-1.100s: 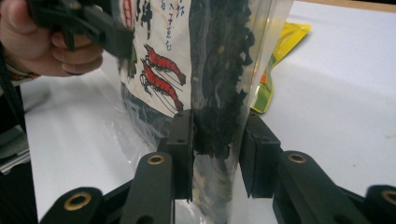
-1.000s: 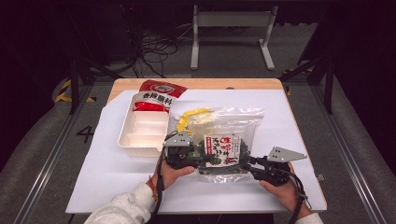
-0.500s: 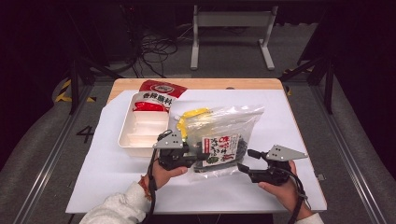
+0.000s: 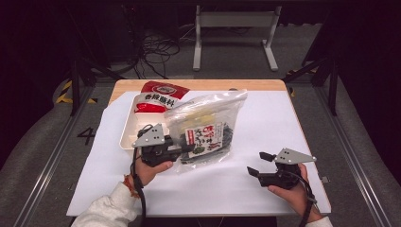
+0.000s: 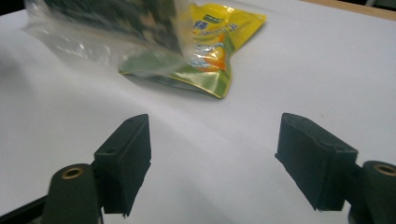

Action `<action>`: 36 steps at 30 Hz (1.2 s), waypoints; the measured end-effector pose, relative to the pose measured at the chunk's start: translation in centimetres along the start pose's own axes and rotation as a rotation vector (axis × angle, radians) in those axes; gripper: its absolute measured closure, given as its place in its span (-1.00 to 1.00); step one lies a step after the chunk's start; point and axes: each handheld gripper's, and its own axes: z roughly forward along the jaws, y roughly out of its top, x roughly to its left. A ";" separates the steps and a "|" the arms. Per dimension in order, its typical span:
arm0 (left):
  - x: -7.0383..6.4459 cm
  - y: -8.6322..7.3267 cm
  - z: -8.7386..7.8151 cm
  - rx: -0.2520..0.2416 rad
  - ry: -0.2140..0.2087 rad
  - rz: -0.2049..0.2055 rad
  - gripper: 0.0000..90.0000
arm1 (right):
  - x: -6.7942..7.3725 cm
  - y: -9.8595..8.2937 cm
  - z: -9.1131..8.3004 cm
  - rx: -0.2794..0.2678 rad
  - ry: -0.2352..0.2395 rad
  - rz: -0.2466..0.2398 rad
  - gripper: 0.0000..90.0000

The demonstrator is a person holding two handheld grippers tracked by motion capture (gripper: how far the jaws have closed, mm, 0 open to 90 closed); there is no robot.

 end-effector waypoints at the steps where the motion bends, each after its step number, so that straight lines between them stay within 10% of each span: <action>1: 0.2 0.0 -0.6 -0.003 0.018 0.000 0.66 | -0.1 -0.1 0.0 0.005 -0.006 0.005 -0.44; 16: 4.0 0.7 -7.5 -0.063 0.246 0.020 0.66 | -0.3 -1.1 1.0 0.051 -0.004 0.016 -0.45; 36: 9.0 -1.1 -9.3 0.022 0.422 0.024 0.66 | -0.4 -2.2 0.5 0.079 -0.035 0.037 -0.47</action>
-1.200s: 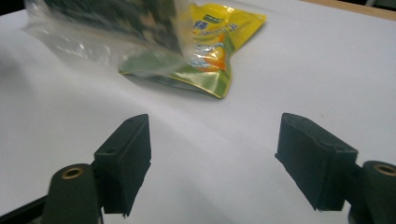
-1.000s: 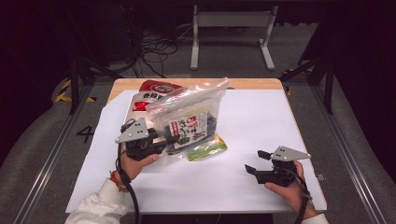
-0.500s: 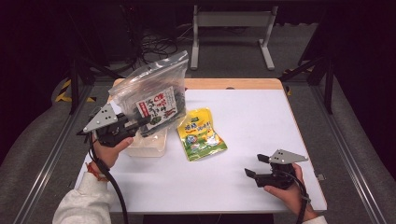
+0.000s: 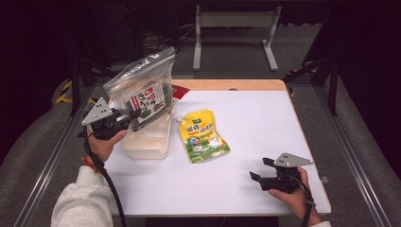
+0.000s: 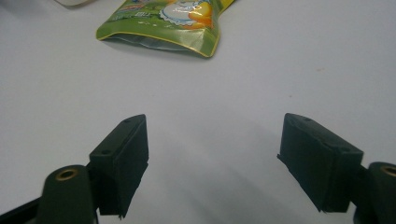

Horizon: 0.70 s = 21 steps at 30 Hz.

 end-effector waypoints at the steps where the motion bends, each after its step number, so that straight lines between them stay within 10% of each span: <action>1: 0.1 -0.2 0.1 0.014 0.005 0.004 0.66 | 0.0 0.0 0.0 0.000 0.000 0.002 -0.47; 21: 0.8 -1.2 1.0 0.086 -0.048 -0.022 0.67 | 0.2 -0.1 0.3 0.022 0.012 -0.001 -0.52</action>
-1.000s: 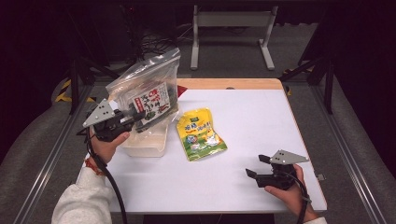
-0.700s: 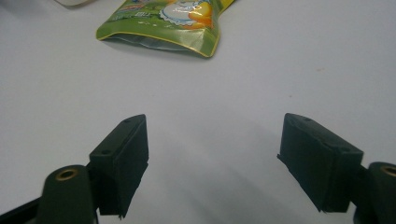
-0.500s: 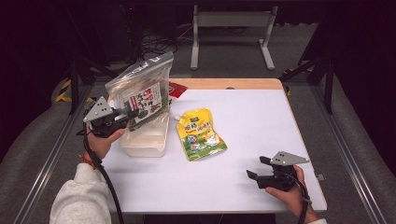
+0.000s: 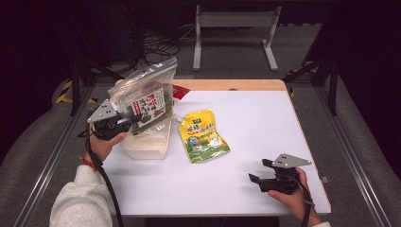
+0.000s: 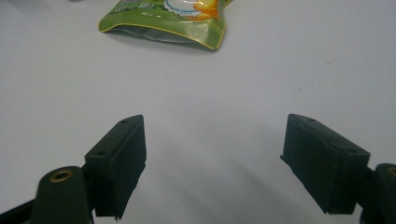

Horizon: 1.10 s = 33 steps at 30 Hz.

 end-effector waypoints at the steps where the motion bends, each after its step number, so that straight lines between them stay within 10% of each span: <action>1: 0.0 0.1 0.0 0.005 0.001 0.003 0.67 | 0.0 0.0 0.0 0.000 0.002 0.001 -0.52; 14: 0.0 0.8 -0.6 0.092 0.022 0.034 0.66 | 0.0 0.1 0.2 0.005 0.016 0.013 -0.53; 33: 0.3 -1.0 1.3 -0.008 -0.009 -0.039 0.67 | 0.5 0.4 0.3 0.001 0.020 -0.013 -0.54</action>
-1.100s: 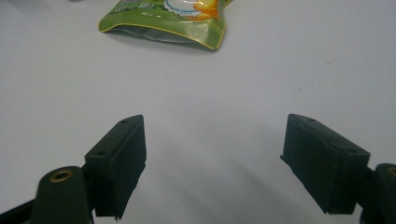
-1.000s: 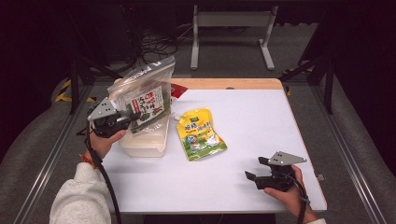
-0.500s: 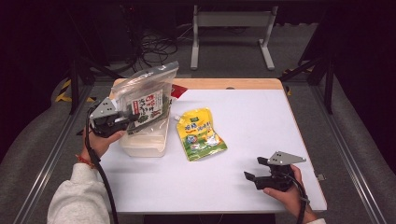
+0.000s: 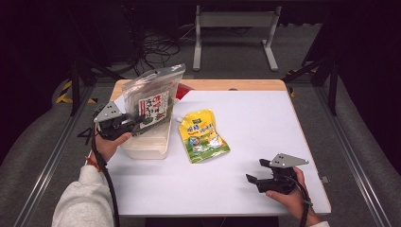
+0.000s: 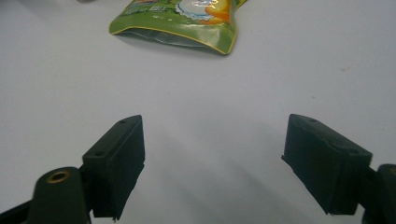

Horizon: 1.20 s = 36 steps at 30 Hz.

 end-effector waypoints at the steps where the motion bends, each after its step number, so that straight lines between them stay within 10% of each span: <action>1: 0.1 -0.1 0.0 -0.007 0.001 -0.005 0.67 | 0.0 0.0 0.0 0.000 0.001 0.000 -0.54; 8: 0.8 -0.5 0.0 -0.036 -0.001 0.011 0.59 | 0.1 0.1 0.3 0.003 0.015 -0.004 -0.54; 12: 0.2 -0.6 -0.6 0.078 0.077 0.079 0.33 | 0.1 0.0 0.3 0.006 0.018 -0.007 -0.54; 18: 0.0 -1.4 -2.5 0.116 0.083 0.116 0.56 | 0.0 -0.1 0.0 0.008 0.015 -0.008 -0.54; 24: -0.2 -1.5 -1.8 0.090 0.181 0.133 0.63 | 0.1 0.1 0.1 0.006 0.024 -0.014 -0.54; 36: 0.7 -3.7 -1.8 0.138 0.111 0.074 0.69 | 0.2 0.1 0.3 0.018 0.038 -0.021 -0.54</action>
